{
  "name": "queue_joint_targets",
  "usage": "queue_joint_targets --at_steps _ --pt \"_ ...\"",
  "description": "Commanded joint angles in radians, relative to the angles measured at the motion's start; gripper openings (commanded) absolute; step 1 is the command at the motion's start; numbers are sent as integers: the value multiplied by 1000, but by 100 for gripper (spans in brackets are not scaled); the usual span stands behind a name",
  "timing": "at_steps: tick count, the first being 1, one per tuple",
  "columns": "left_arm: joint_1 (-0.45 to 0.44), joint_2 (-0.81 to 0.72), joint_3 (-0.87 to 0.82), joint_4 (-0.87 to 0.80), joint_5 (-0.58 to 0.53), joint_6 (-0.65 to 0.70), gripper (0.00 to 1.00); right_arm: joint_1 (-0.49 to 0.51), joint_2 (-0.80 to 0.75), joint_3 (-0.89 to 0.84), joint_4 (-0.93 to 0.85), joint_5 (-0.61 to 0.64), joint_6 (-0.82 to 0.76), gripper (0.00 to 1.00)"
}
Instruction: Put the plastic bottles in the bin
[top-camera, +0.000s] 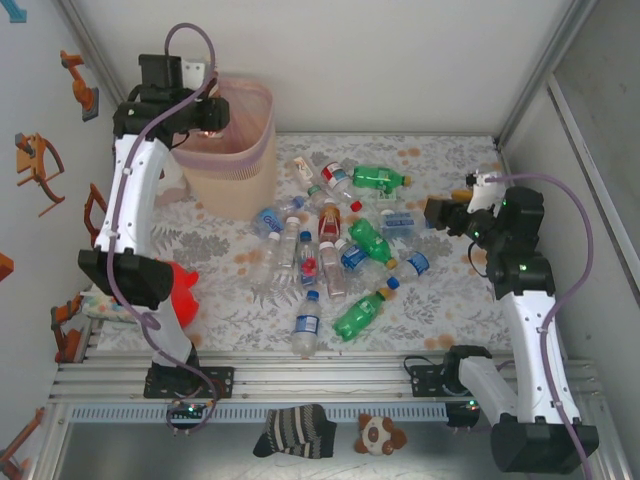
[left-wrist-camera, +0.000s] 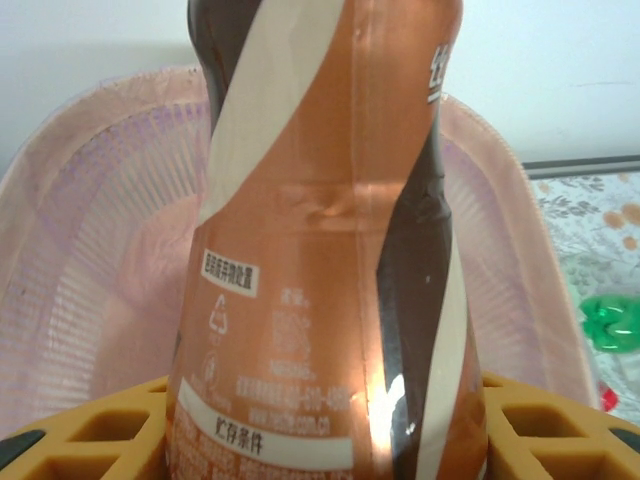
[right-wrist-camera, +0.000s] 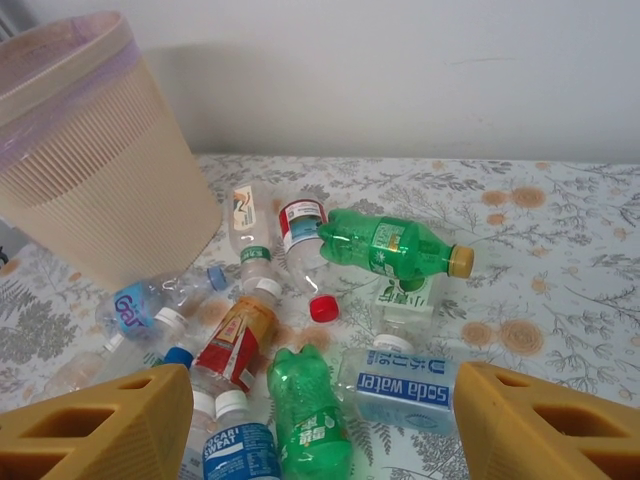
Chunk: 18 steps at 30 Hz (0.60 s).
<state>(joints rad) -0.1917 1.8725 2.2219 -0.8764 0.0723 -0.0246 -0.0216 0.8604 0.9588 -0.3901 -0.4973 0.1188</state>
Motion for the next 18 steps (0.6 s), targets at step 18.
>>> queue_joint_targets --at_steps 18 --pt "42 287 55 35 -51 137 49 8 -27 21 -36 51 -30 69"
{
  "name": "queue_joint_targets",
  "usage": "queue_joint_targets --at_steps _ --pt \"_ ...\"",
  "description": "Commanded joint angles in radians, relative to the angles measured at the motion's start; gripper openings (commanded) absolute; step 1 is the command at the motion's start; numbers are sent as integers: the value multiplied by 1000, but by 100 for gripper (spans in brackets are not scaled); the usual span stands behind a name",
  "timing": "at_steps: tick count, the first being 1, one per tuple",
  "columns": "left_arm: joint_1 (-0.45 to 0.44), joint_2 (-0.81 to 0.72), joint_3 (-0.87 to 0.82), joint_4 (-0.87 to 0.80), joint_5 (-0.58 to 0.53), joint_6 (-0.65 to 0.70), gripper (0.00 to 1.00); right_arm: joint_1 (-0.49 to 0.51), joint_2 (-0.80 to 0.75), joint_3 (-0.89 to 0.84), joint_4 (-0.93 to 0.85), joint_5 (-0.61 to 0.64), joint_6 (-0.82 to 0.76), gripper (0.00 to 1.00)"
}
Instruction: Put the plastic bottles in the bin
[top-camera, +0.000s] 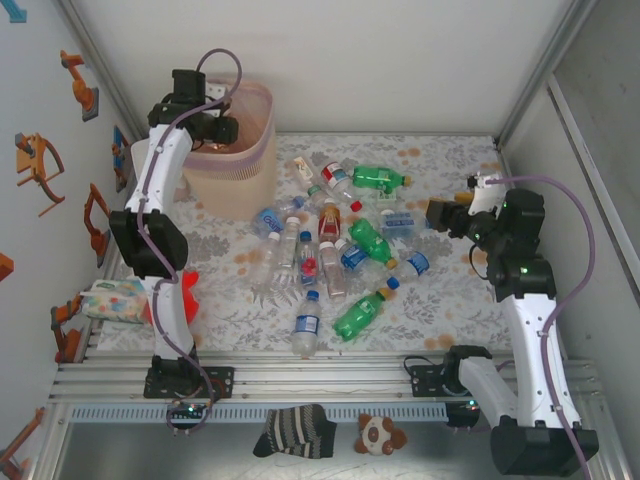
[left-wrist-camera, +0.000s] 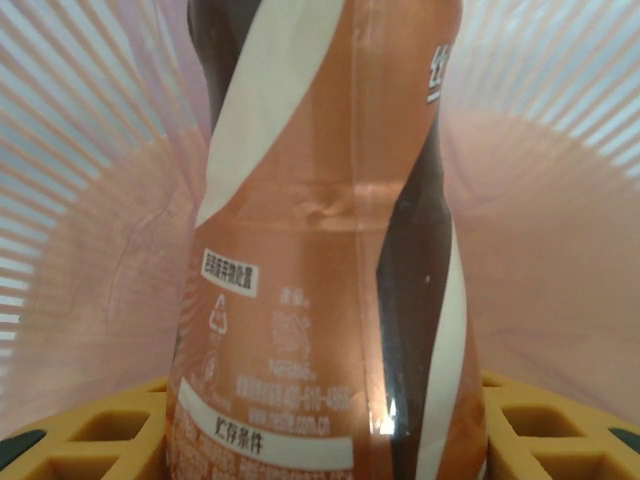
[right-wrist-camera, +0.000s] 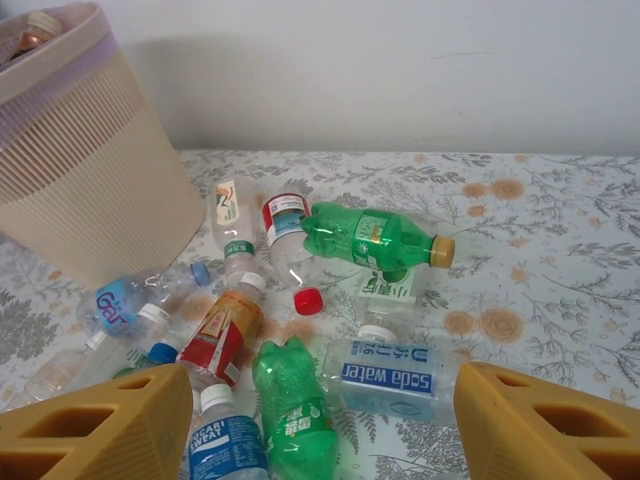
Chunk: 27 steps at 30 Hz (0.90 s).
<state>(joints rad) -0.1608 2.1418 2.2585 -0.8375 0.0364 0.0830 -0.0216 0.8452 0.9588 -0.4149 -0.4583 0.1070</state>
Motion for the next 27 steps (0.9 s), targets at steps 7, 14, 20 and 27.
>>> queue_joint_targets --at_steps 7,14,20,27 --pt "12 58 -37 -17 9 55 49 9 -11 9 -3 12 -14 69" --pt "12 122 -40 -63 6 66 54 9 -11 0 4 11 -12 69" --pt "10 166 -42 -85 9 67 57 9 -18 -13 9 13 -8 69" --pt "12 189 -38 -105 32 58 69 10 -26 -16 3 15 -4 69"
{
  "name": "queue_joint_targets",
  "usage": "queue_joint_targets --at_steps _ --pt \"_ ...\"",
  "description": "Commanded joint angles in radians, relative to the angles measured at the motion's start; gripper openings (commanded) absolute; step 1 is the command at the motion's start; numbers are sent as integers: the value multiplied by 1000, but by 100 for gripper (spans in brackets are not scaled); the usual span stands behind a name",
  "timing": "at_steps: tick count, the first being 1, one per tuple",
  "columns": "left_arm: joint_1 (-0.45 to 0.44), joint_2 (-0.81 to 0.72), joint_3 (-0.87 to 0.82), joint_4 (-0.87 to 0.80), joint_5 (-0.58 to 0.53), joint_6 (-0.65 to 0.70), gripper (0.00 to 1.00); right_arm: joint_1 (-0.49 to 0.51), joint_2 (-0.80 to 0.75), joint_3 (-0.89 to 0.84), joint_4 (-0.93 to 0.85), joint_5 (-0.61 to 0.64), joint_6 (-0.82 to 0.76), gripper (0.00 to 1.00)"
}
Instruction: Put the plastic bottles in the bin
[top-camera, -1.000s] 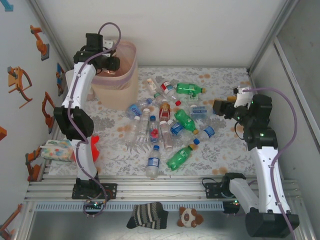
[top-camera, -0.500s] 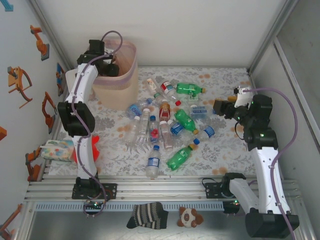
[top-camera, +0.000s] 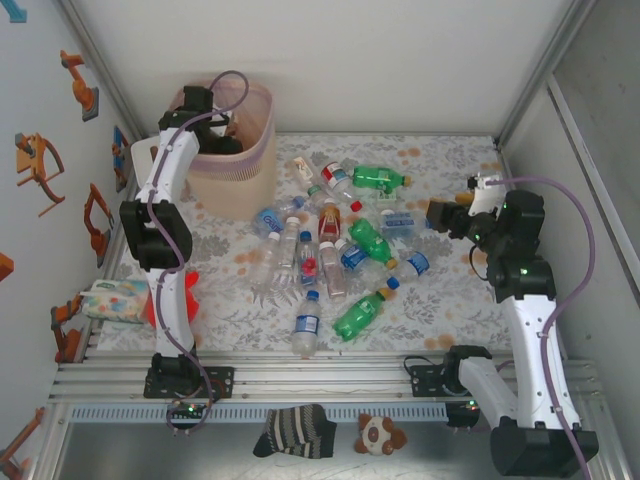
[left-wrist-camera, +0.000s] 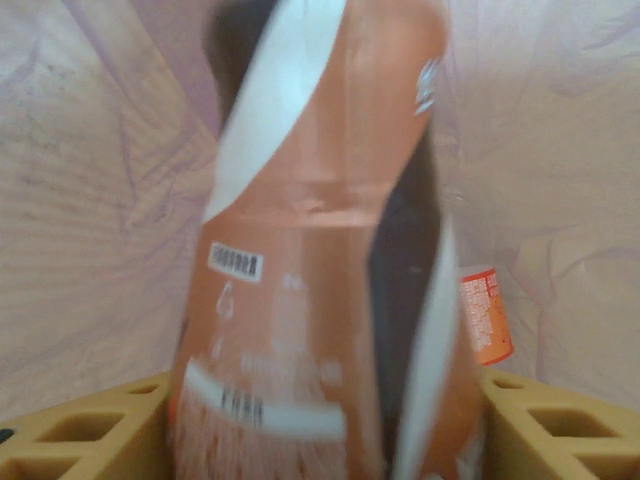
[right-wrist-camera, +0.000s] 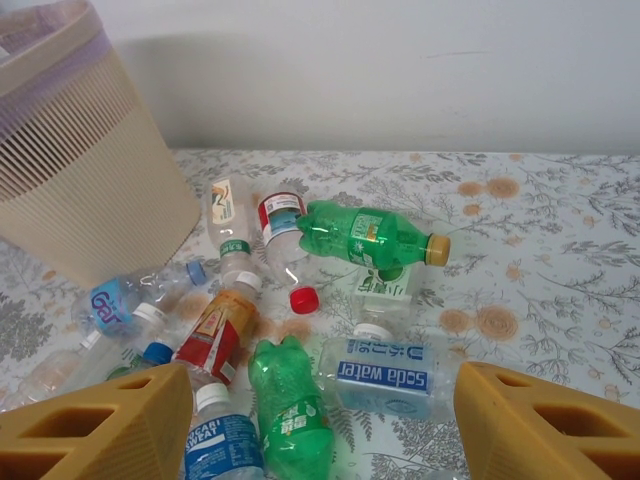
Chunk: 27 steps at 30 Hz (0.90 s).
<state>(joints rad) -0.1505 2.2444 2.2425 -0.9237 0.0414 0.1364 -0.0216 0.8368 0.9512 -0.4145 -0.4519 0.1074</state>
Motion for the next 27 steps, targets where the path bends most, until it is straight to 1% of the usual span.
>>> queue_joint_targets --at_steps 1,4,9,15,19,27 --pt "2 86 -25 -19 30 0 71 9 -20 -8 0 10 -7 69" --pt "2 75 -23 -20 39 -7 77 9 -20 -3 -6 12 -8 69" --pt "2 48 -7 -26 54 -16 80 9 -23 15 -17 9 -8 69" --pt "2 -3 14 -50 93 -24 81 9 -21 28 -38 10 -9 69" --pt "2 -38 33 -86 139 -24 81 9 -9 33 -53 18 -8 69" --pt "2 -142 22 -127 199 -34 81 9 70 58 -56 -62 -28 69"
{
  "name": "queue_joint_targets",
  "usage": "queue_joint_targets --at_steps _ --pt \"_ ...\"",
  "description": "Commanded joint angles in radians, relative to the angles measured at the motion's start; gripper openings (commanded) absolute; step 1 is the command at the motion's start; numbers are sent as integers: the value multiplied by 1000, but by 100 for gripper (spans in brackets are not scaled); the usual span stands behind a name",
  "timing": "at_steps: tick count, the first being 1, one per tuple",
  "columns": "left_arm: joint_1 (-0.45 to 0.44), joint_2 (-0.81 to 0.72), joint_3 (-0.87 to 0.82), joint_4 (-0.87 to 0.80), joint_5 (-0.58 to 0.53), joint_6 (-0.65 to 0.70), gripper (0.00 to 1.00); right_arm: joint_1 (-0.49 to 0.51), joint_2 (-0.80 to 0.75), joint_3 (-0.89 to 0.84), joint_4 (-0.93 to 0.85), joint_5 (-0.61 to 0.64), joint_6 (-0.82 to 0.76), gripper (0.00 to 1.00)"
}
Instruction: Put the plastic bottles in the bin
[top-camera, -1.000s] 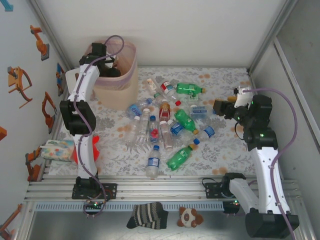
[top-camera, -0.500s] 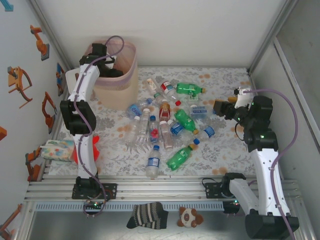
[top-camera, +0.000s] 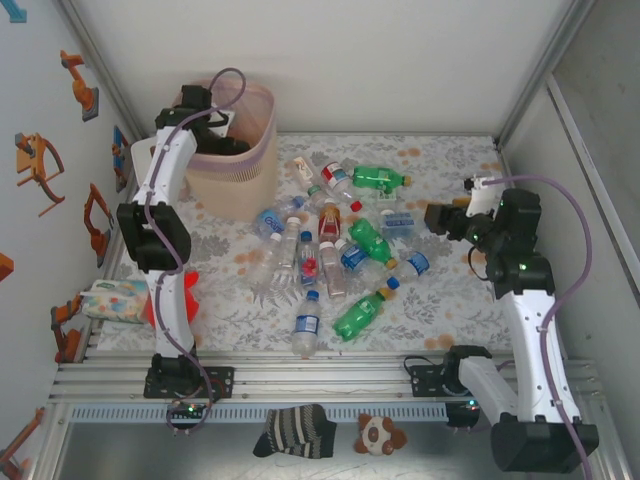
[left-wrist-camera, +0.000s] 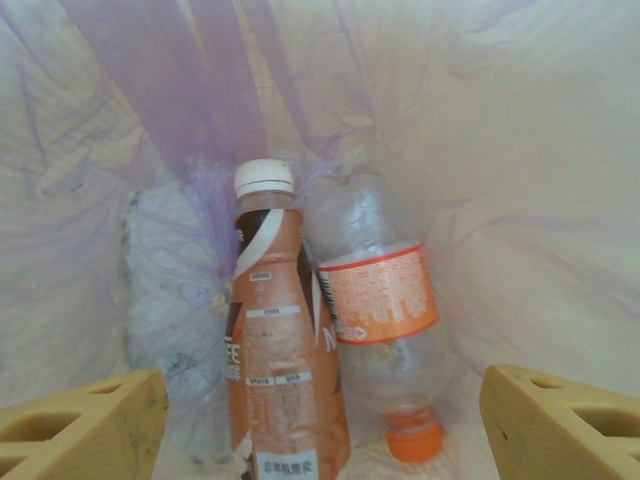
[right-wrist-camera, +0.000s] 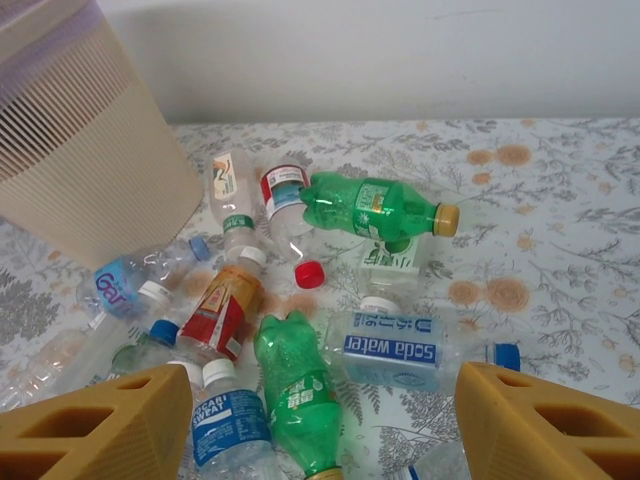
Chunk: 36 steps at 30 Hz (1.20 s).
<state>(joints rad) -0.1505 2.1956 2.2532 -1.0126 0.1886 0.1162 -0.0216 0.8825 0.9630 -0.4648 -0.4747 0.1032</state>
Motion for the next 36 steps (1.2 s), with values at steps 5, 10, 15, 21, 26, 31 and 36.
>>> queue_joint_targets --at_steps 5,10,15,21,26,31,36 --pt "2 -160 -5 -40 87 -34 81 10 123 109 -3 -67 -50 70" --pt "2 -222 -27 -43 120 -55 81 22 274 214 -36 -112 -122 70" --pt "5 -292 -63 -43 133 -75 81 49 399 308 -59 -116 -324 69" --pt "5 -396 -165 -15 166 -102 81 141 595 487 -236 -56 -699 69" --pt "6 -478 -259 -1 163 -94 81 208 814 691 -407 100 -914 69" --pt "9 -564 -336 7 142 -95 81 227 987 852 -468 147 -991 71" --pt "9 -648 -426 59 155 -128 82 241 1130 958 -464 170 -1037 75"
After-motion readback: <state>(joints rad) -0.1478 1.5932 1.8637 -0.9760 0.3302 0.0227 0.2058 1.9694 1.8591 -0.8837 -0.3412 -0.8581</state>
